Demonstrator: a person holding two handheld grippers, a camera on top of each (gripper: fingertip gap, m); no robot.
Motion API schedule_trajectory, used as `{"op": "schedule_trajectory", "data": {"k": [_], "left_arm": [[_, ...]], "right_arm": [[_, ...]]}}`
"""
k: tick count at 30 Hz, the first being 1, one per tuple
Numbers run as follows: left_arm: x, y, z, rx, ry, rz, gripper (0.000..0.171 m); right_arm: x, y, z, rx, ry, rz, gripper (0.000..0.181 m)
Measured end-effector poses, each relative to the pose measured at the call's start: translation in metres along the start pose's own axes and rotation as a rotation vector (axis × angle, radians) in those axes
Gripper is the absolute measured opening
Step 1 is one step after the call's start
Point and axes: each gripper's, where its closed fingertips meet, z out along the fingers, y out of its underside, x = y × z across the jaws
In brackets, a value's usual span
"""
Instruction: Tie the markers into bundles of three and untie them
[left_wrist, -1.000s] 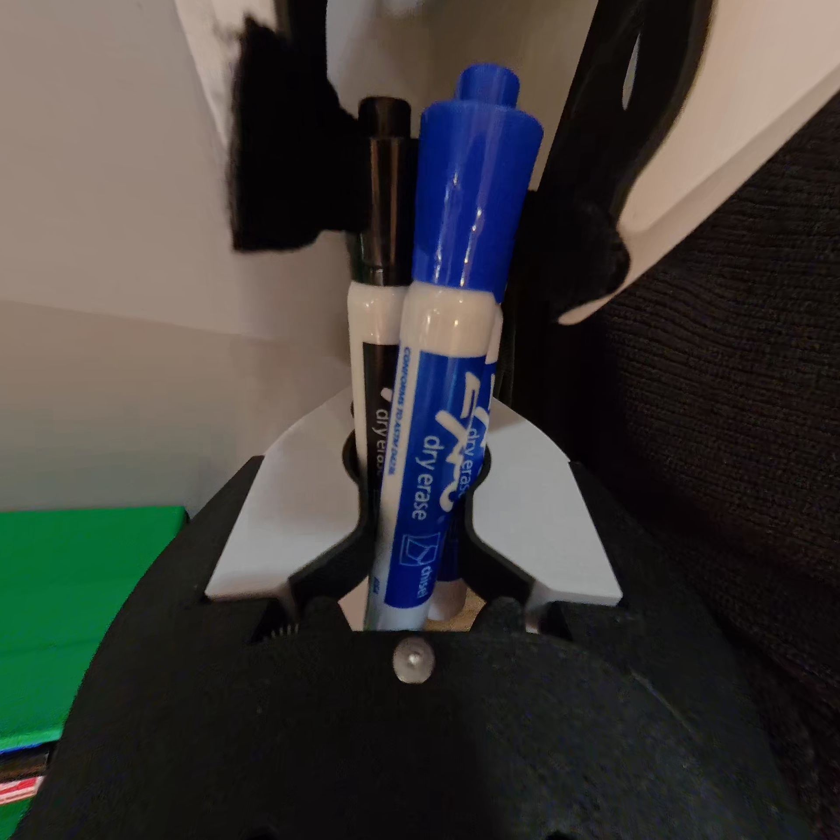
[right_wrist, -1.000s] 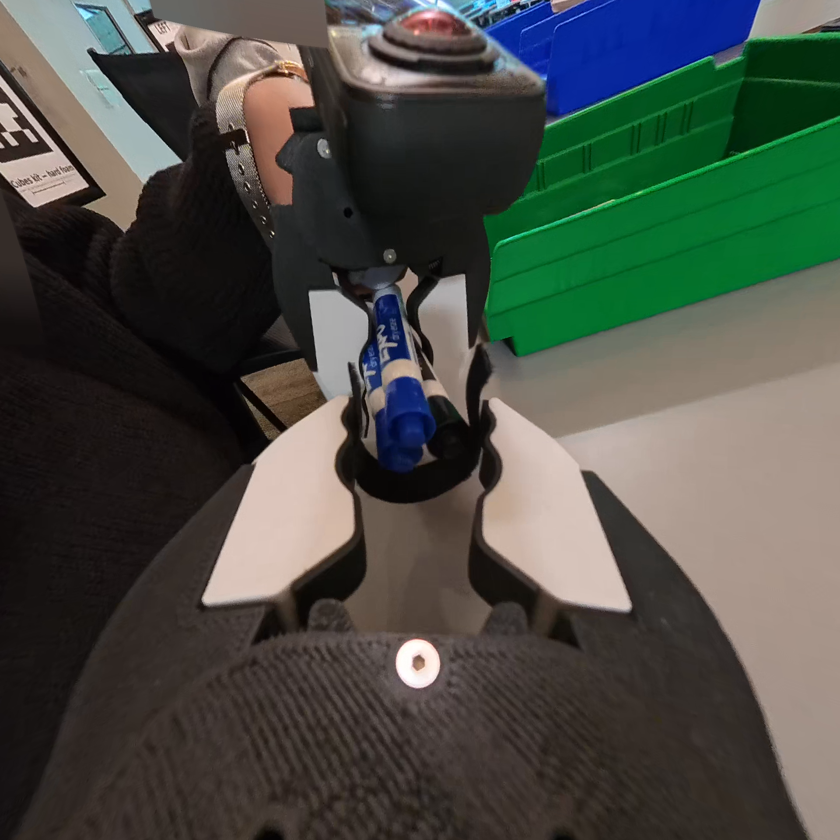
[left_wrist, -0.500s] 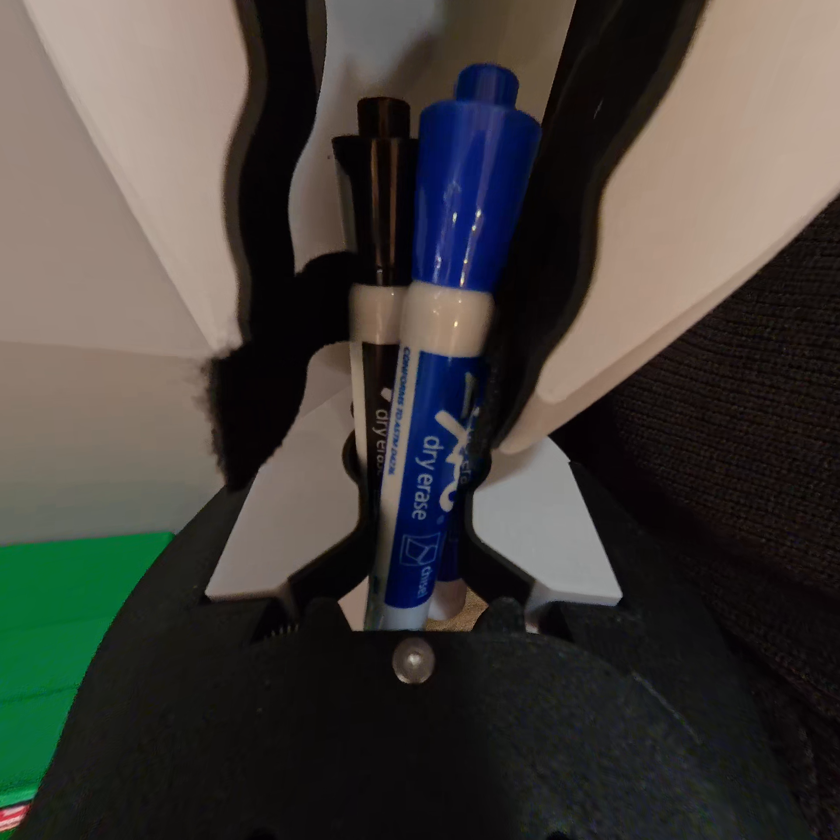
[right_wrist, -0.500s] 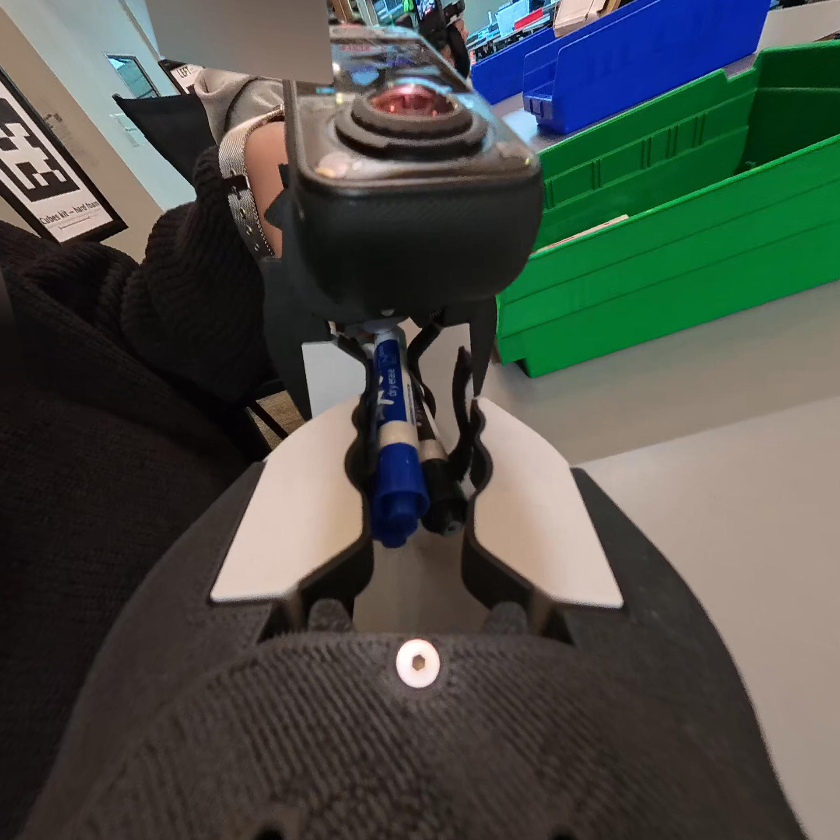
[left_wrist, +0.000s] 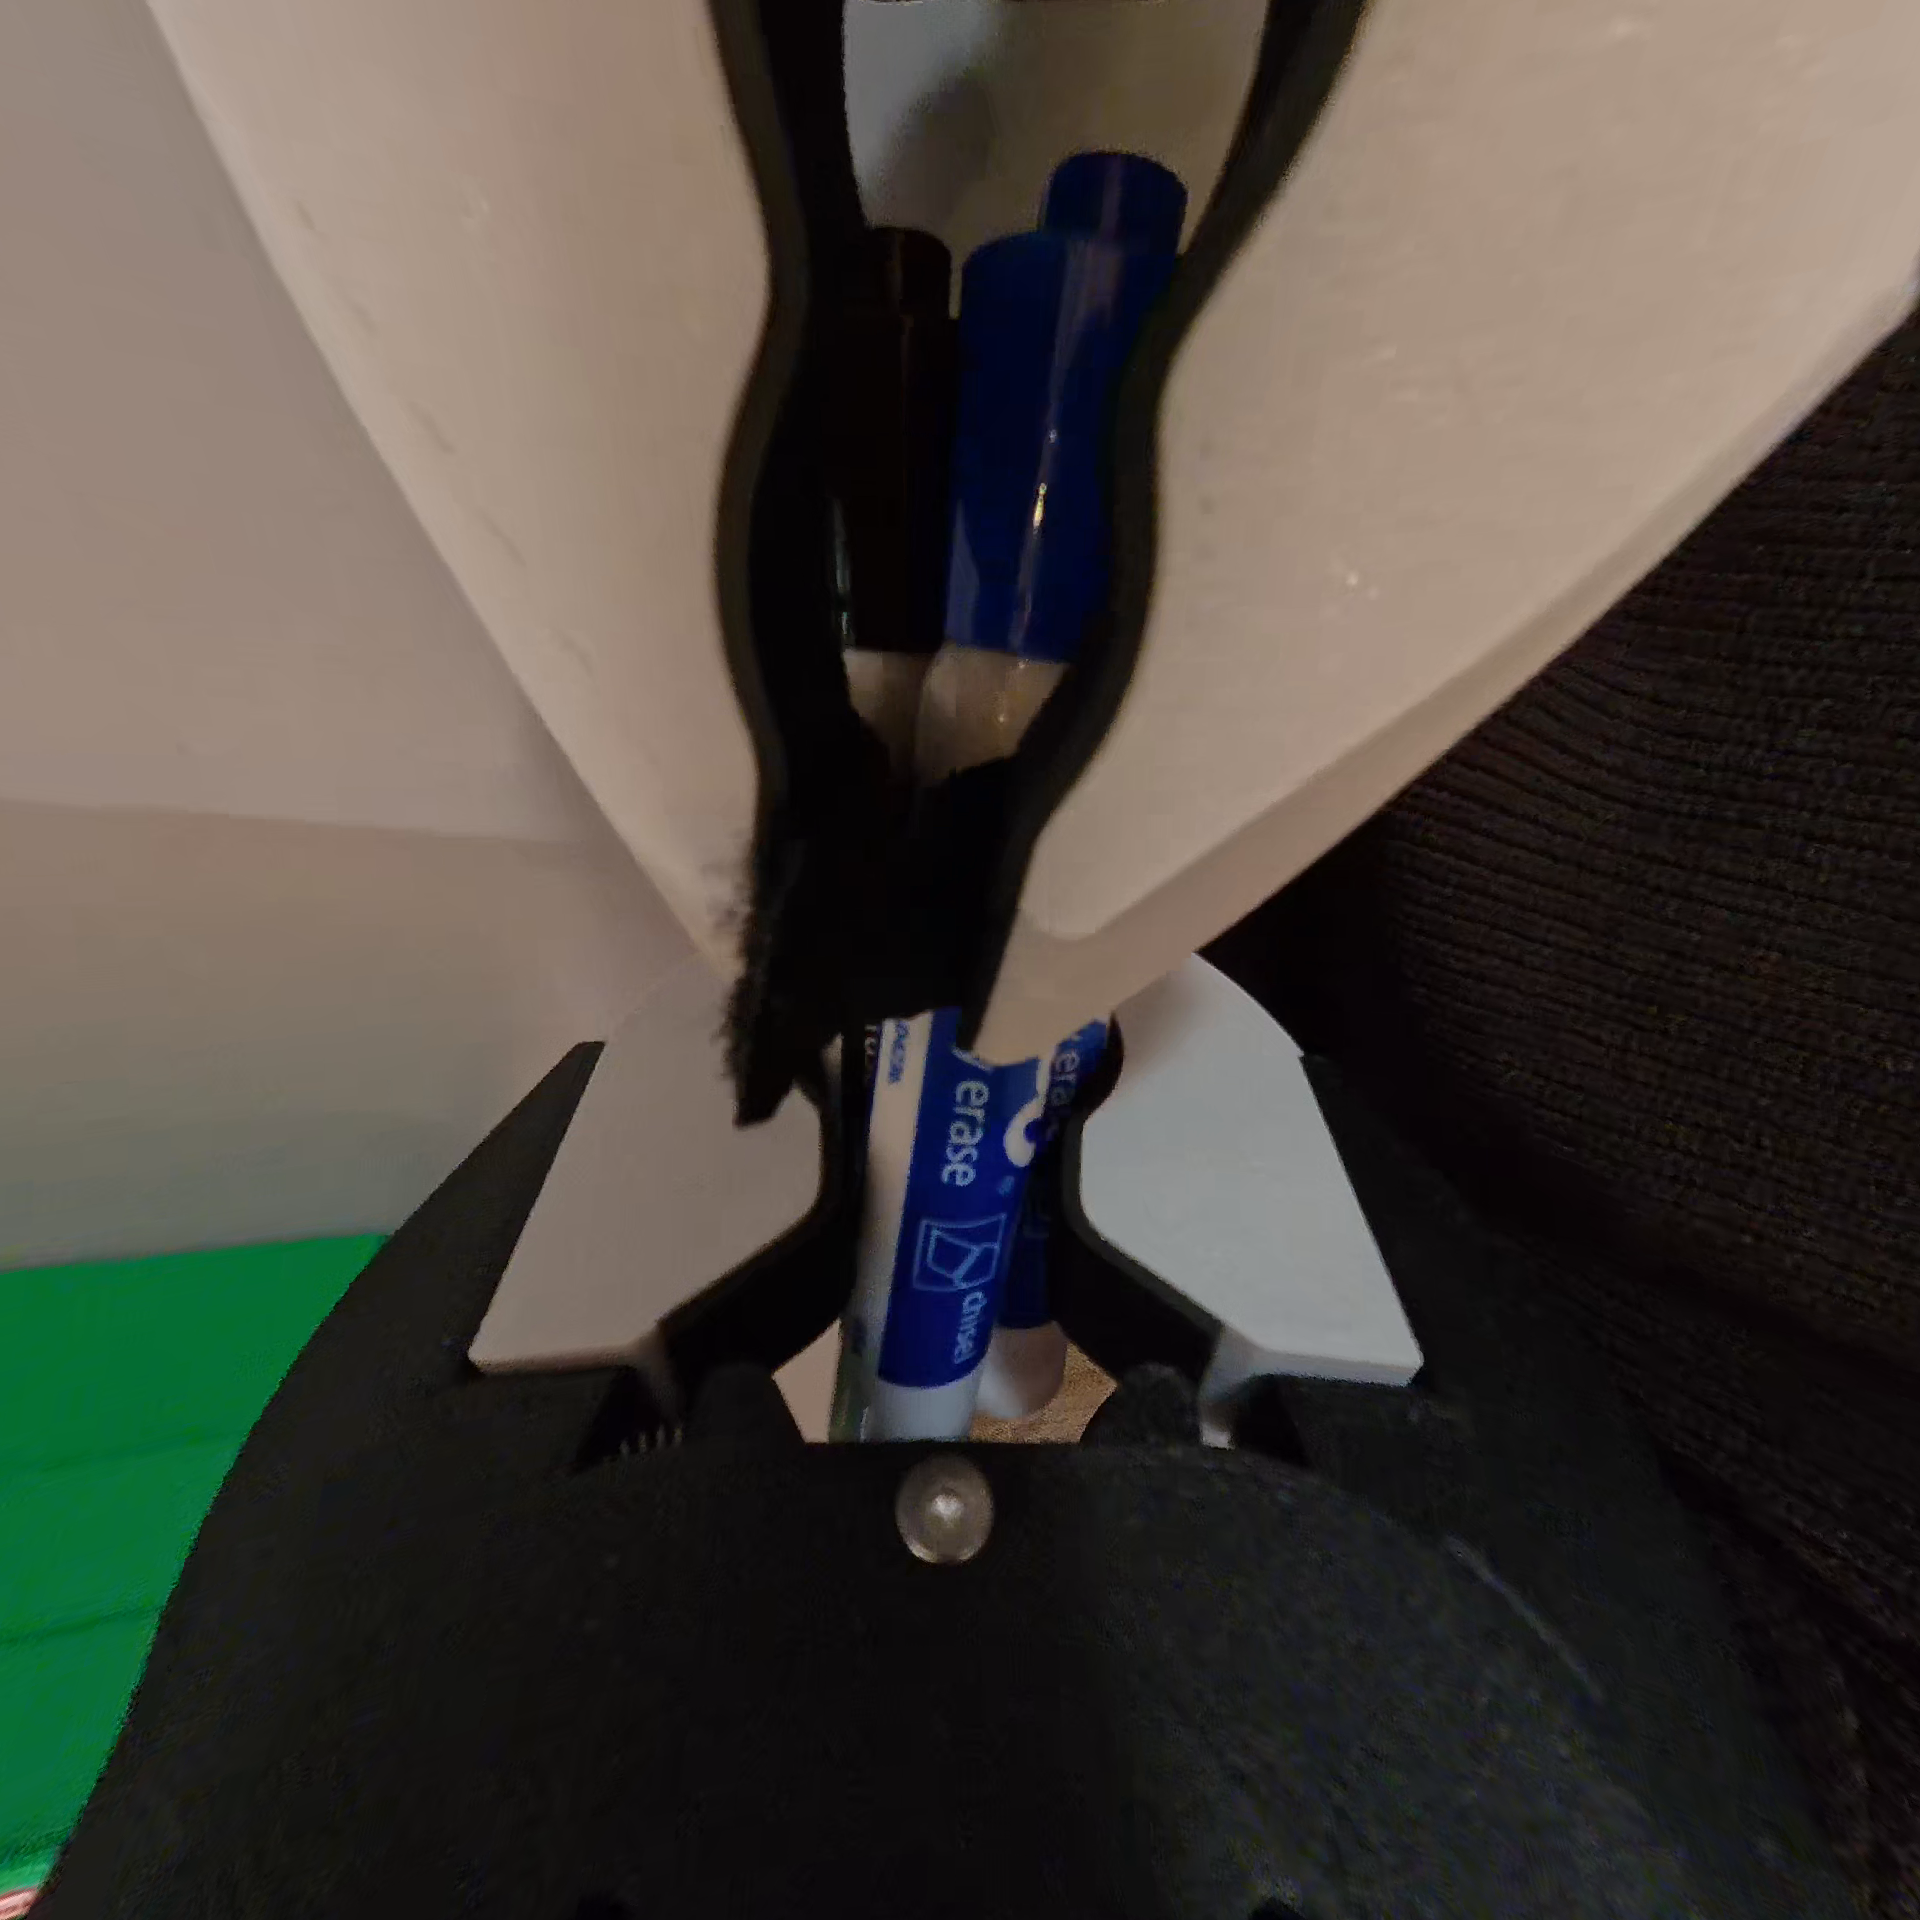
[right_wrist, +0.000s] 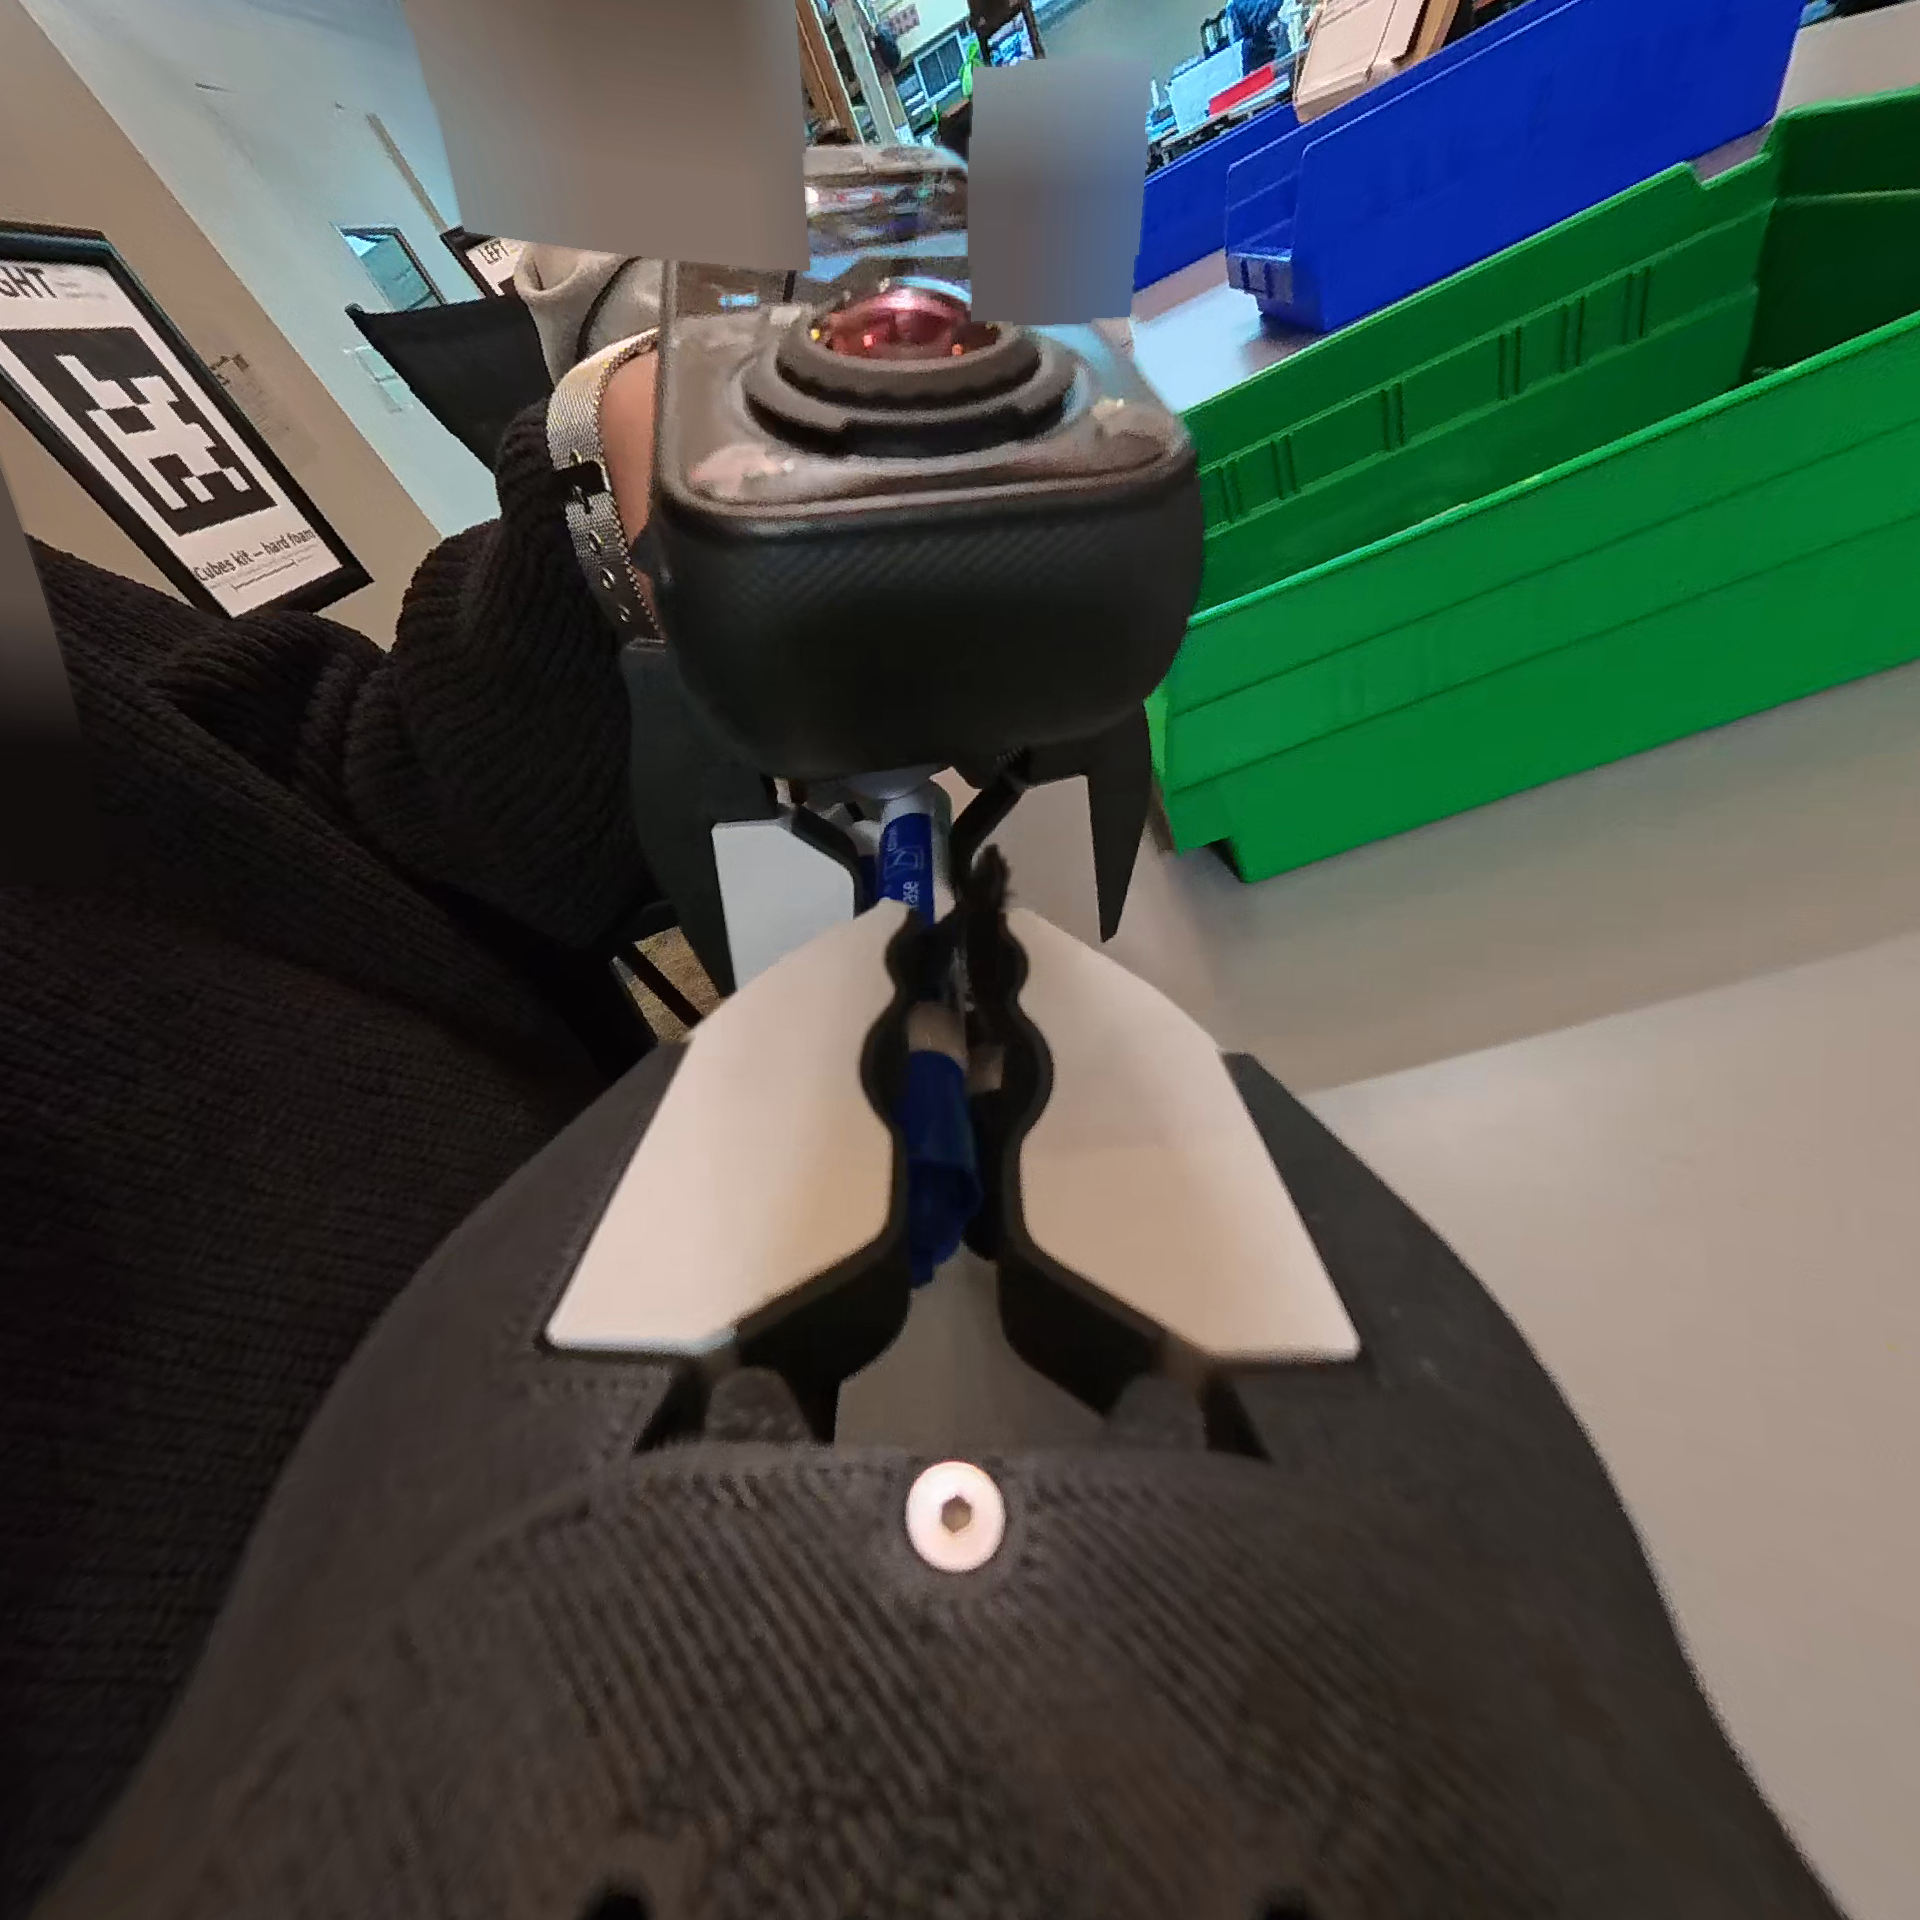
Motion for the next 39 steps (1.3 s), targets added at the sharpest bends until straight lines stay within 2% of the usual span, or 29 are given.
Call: {"op": "schedule_trajectory", "data": {"k": [9,18,19,21,24,29,36,39], "left_arm": [[0.001,0.000,0.001,-0.007,-0.002,0.009,0.045],[-0.002,-0.003,0.002,0.008,-0.007,0.004,0.045],[-0.002,-0.003,0.001,0.010,-0.005,0.003,0.044],[-0.002,-0.002,0.001,0.007,-0.005,0.005,0.044],[-0.002,-0.002,0.001,0.008,-0.006,0.002,0.044],[-0.001,-0.003,0.002,0.005,-0.008,0.008,0.044],[0.003,-0.008,0.001,0.002,-0.023,0.033,0.044],[0.003,-0.008,0.001,0.003,-0.027,0.033,0.044]], "right_arm": [[-0.003,0.002,-0.001,-0.029,-0.036,0.005,0.004],[0.003,0.000,-0.003,-0.021,0.012,-0.008,0.008],[0.005,-0.001,-0.004,-0.019,0.030,-0.018,0.013],[0.007,-0.004,-0.009,-0.018,0.043,-0.028,0.036],[0.009,-0.010,-0.018,-0.005,0.031,0.008,0.052],[0.008,0.004,-0.025,-0.089,-0.026,0.080,0.063],[-0.004,0.012,-0.013,-0.094,-0.146,0.223,0.059],[-0.007,0.012,-0.012,-0.065,-0.188,0.279,0.039]]}}
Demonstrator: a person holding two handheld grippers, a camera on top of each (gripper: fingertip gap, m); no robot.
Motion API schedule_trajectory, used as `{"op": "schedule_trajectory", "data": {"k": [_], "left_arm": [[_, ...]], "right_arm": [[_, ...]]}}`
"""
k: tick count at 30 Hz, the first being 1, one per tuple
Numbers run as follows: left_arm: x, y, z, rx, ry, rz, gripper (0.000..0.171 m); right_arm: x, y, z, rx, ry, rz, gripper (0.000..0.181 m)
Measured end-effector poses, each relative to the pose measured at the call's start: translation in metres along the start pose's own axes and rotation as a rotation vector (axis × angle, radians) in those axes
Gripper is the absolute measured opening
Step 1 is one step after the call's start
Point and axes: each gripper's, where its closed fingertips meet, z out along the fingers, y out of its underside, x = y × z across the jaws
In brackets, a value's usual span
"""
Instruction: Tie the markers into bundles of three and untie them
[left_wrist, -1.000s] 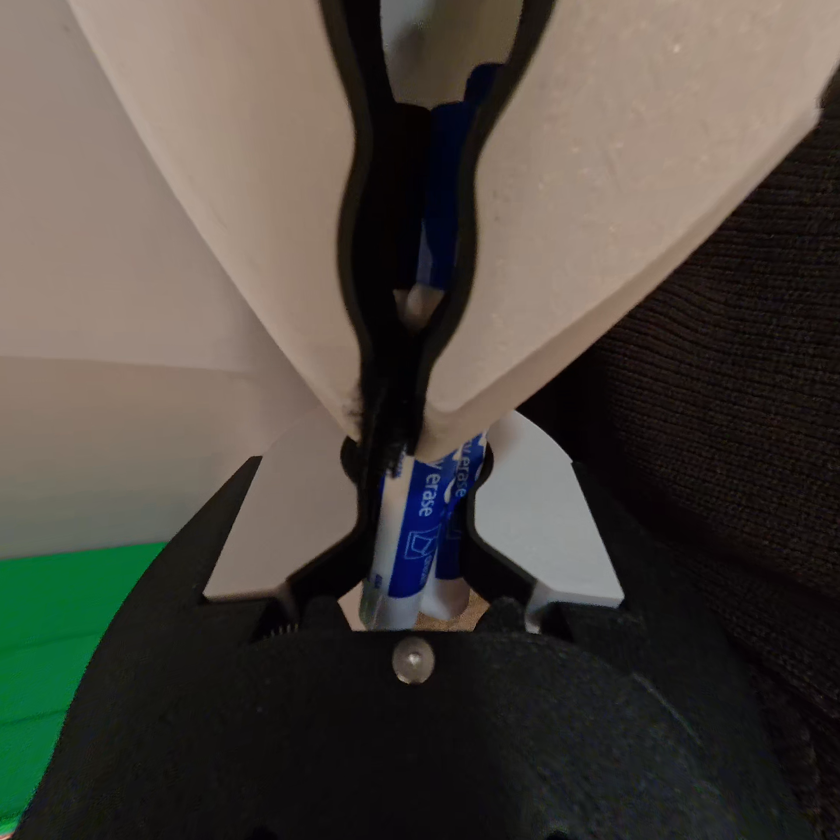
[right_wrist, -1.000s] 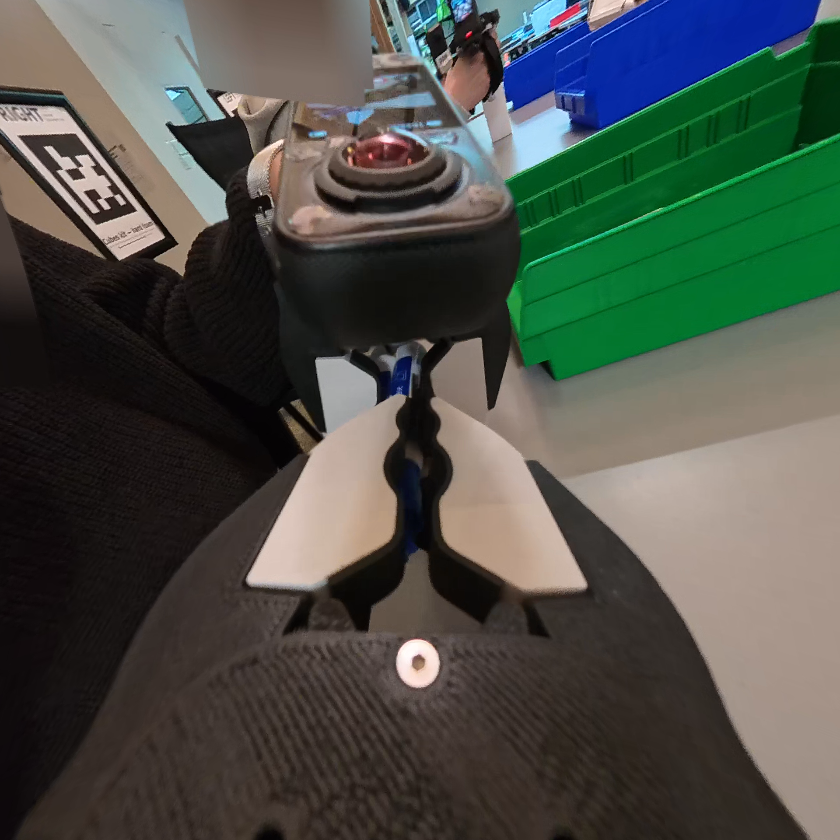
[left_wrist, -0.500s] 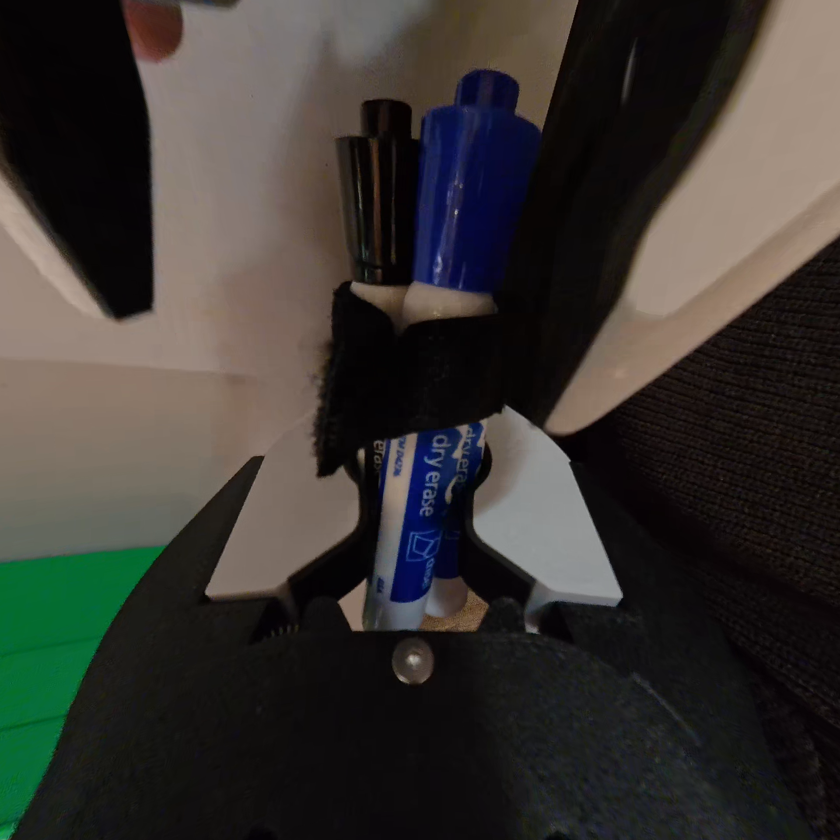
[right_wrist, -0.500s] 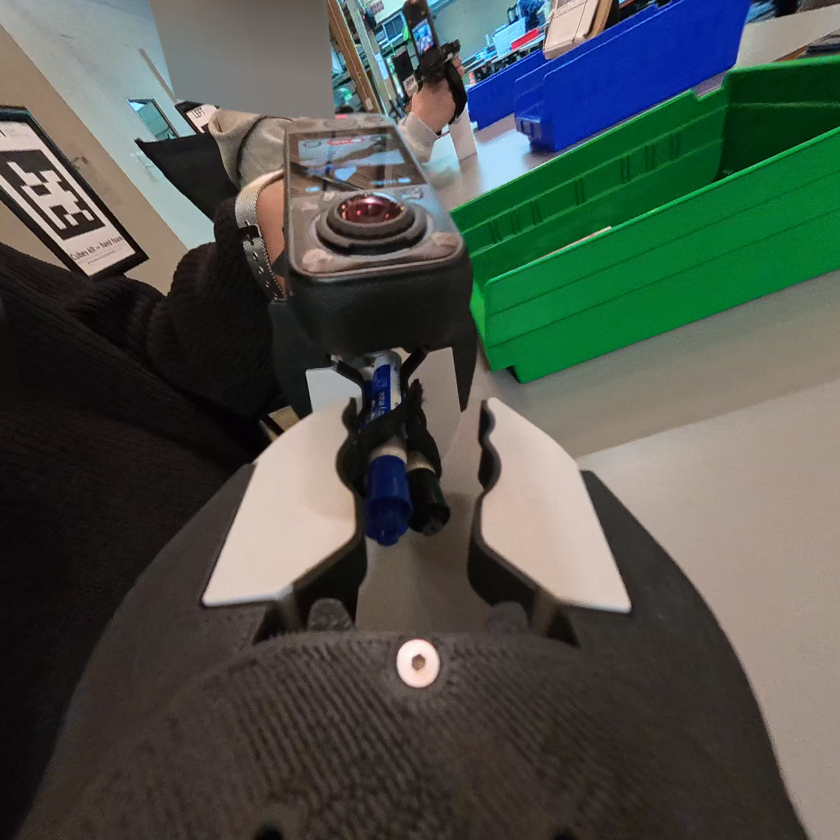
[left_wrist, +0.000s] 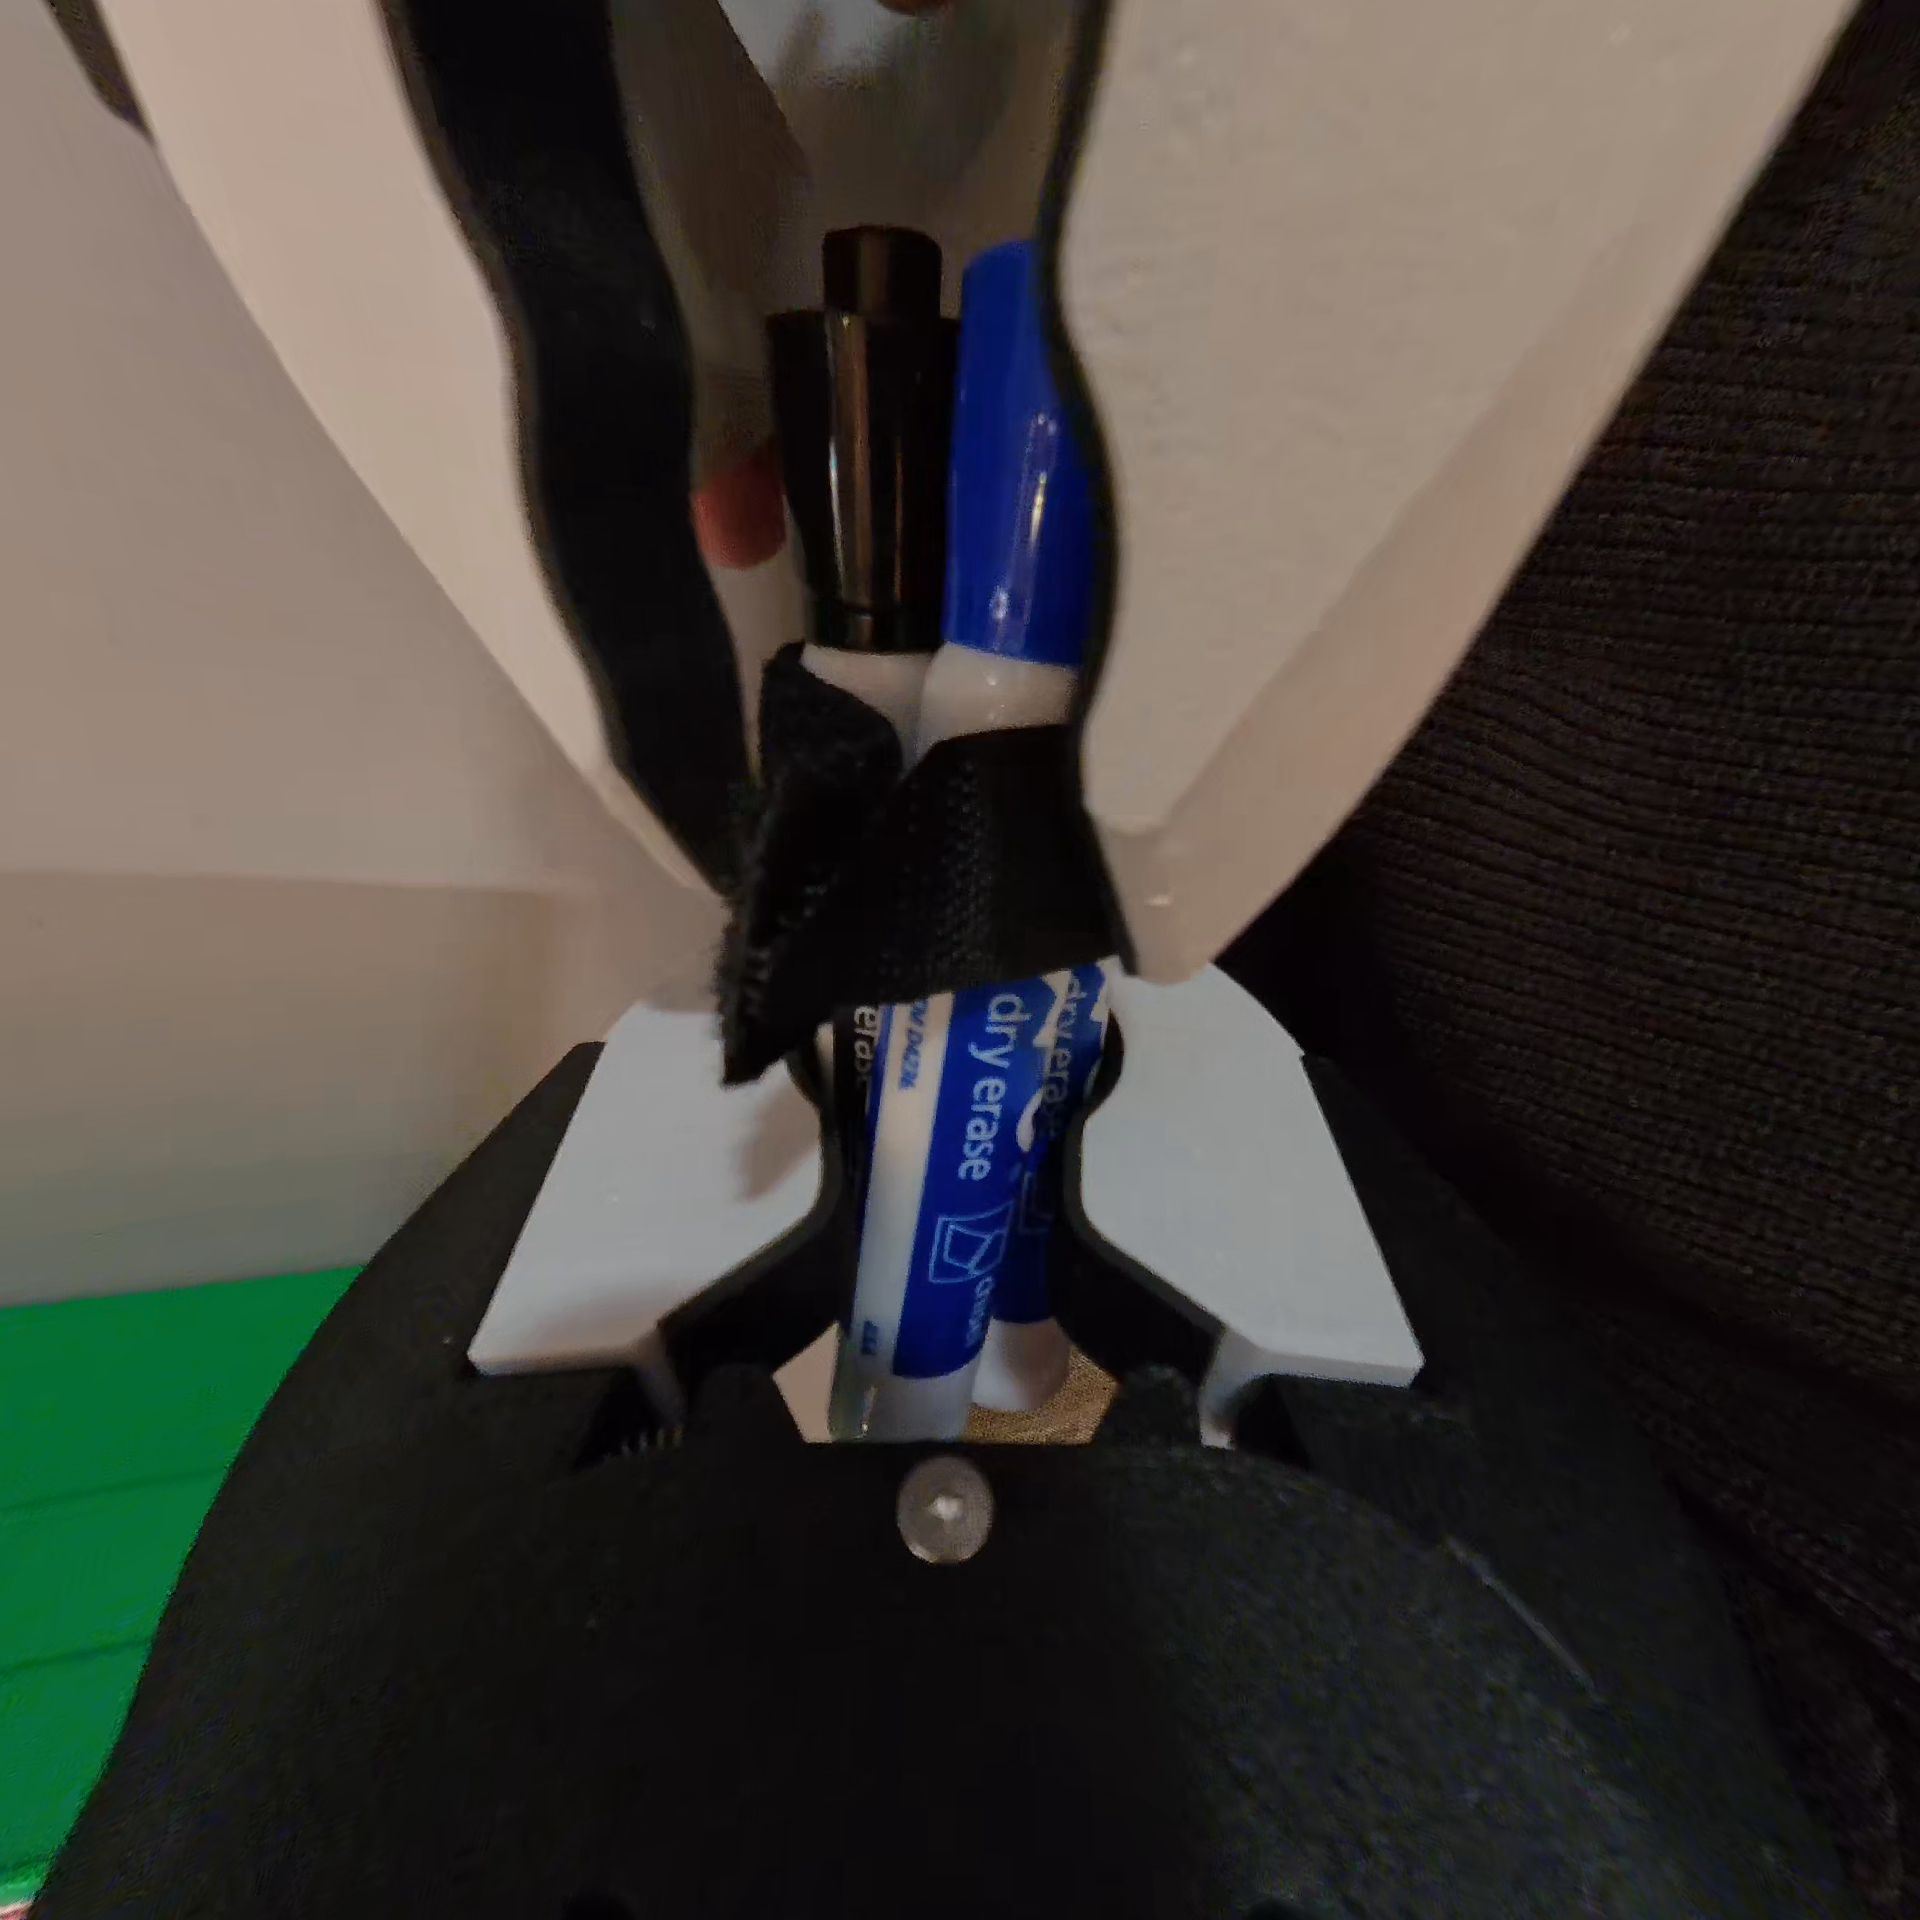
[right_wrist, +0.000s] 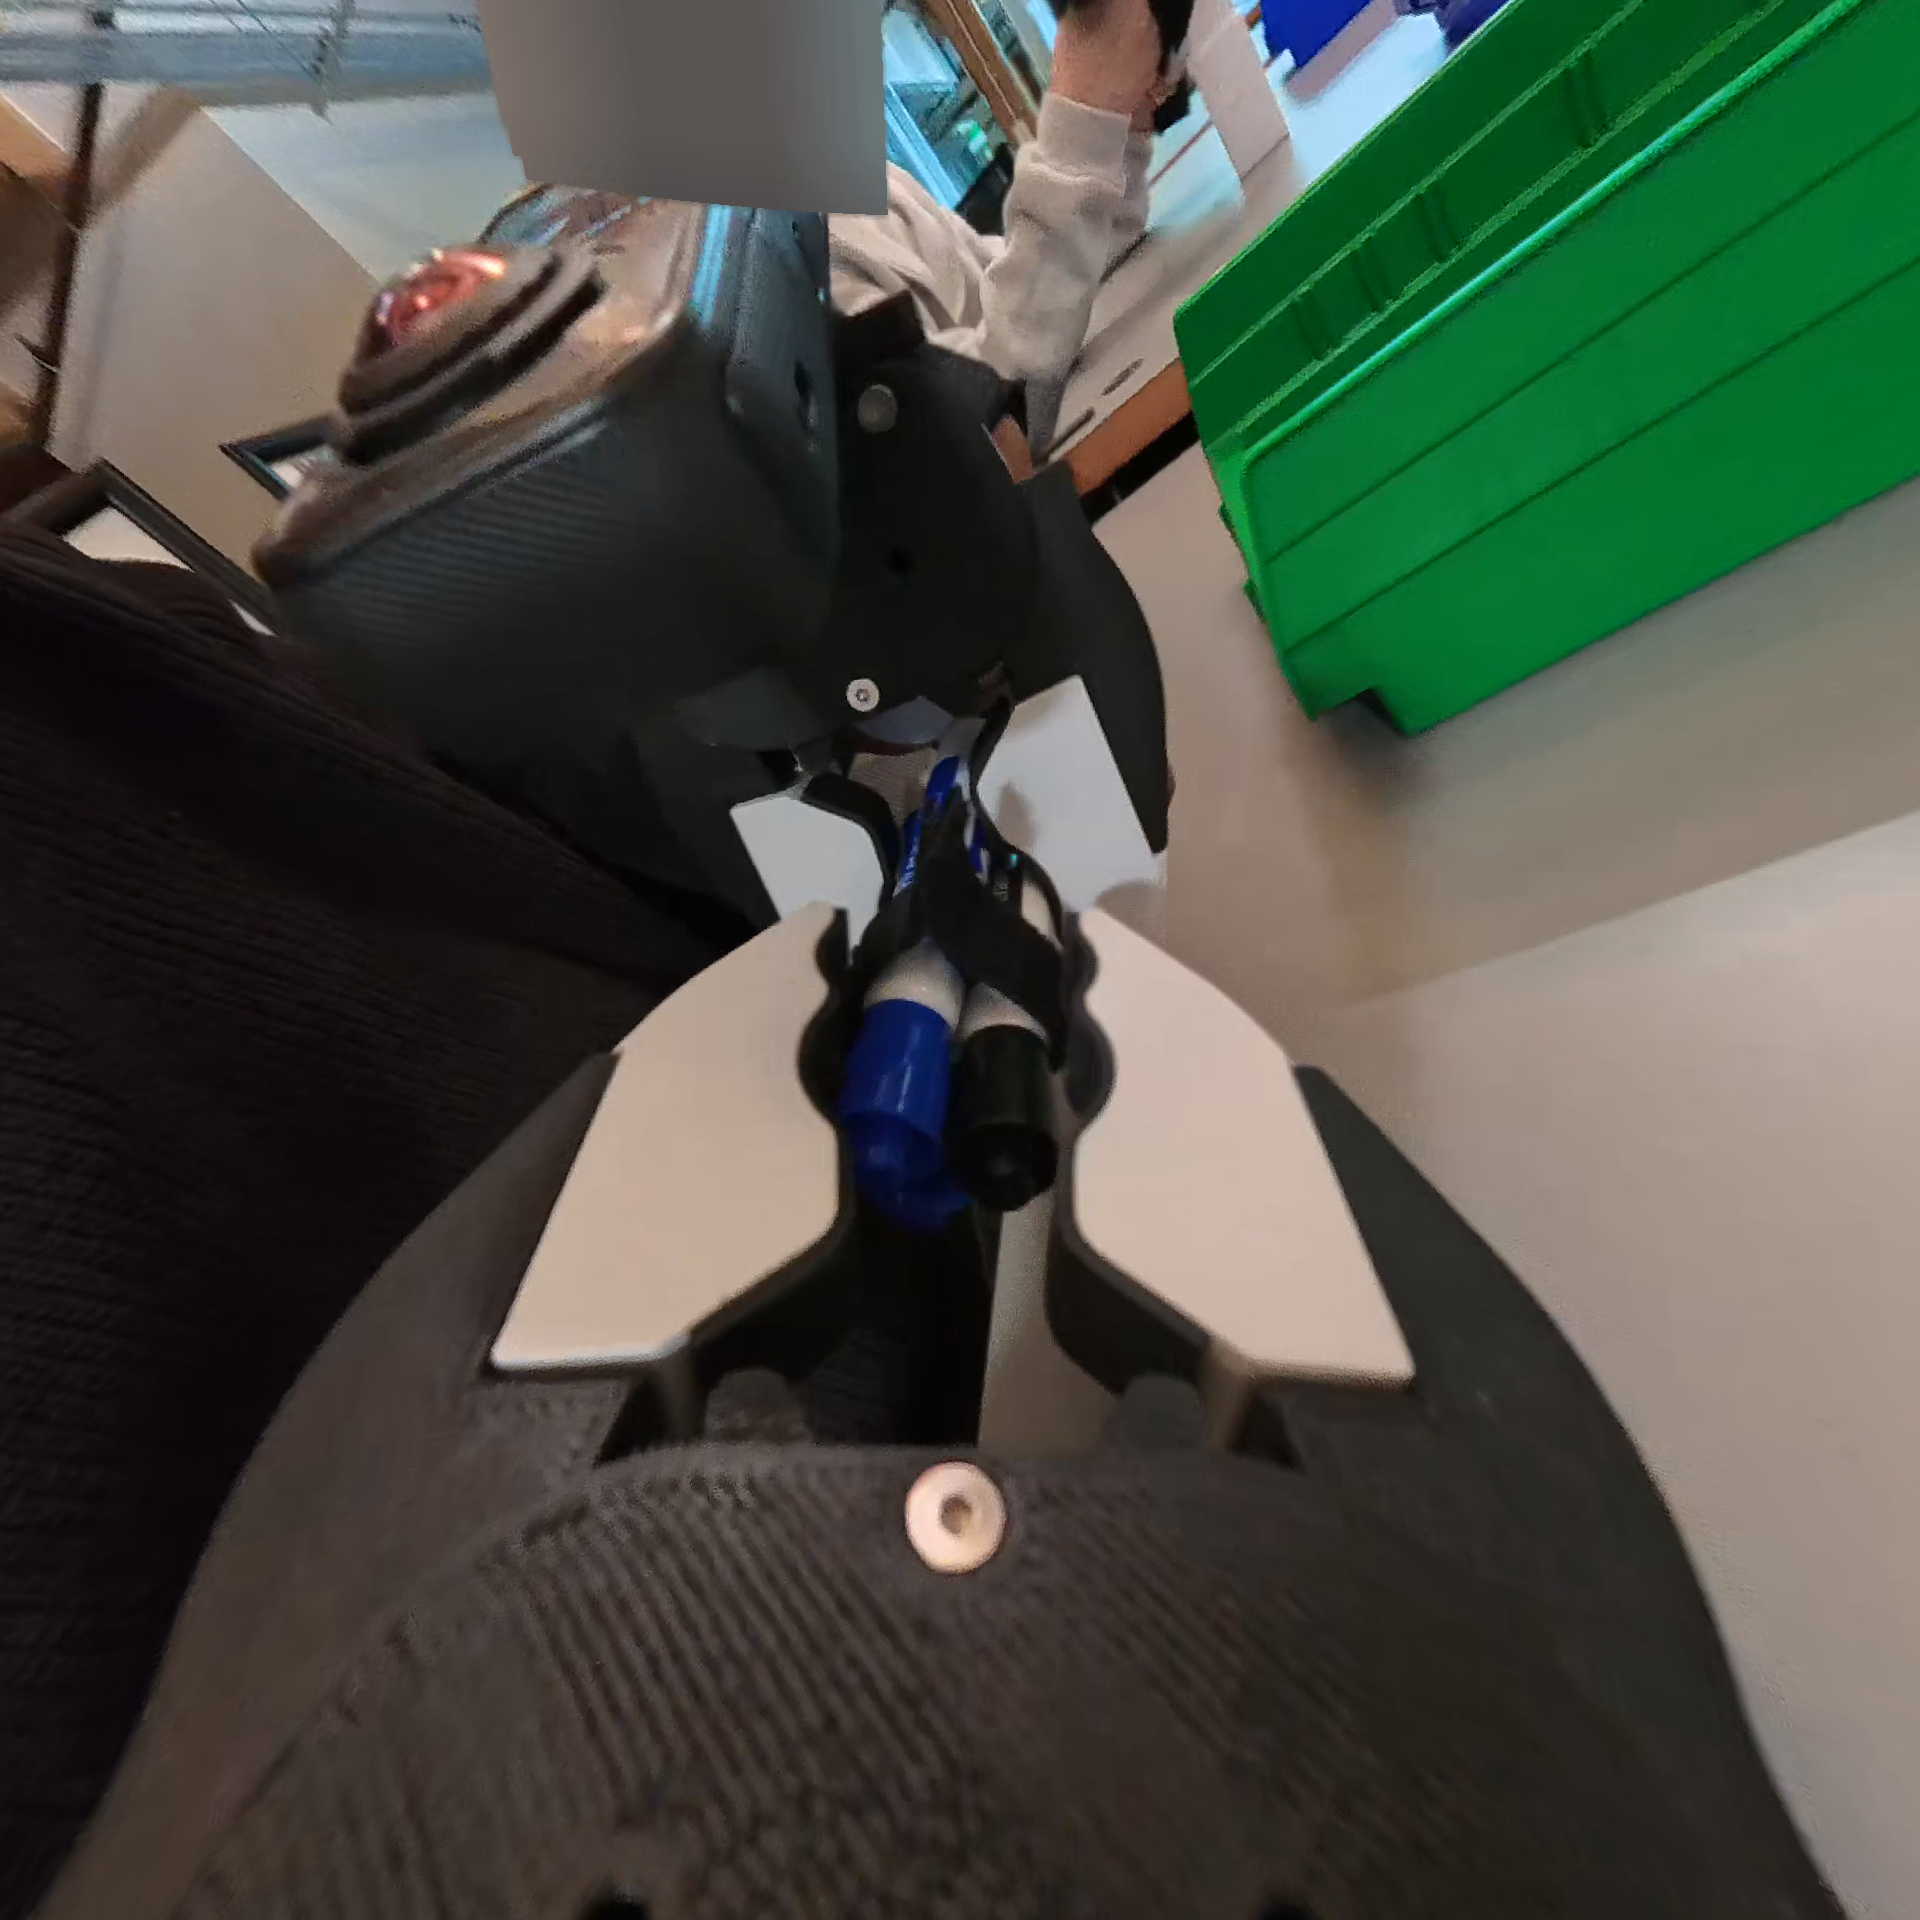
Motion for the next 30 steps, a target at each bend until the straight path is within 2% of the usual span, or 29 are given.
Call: {"op": "schedule_trajectory", "data": {"k": [7,17,19,30], "left_arm": [[-0.0007,0.0016,0.0028,-0.016,-0.002,-0.003,0.044],[-0.0003,0.0014,0.0050,-0.024,-0.003,-0.002,0.043],[0.0021,0.0010,0.0062,-0.026,0.011,0.001,0.043],[-0.0025,0.0014,0.0056,-0.023,-0.012,-0.009,0.043]], "right_arm": [[-0.0012,0.0011,0.0013,0.001,-0.022,-0.004,0.023],[-0.0006,0.0000,0.0010,-0.004,-0.007,-0.039,0.016],[0.0018,-0.0013,0.0001,0.001,0.013,-0.059,0.008],[0.0053,-0.0032,0.0002,0.016,0.076,-0.156,0.005]]}}
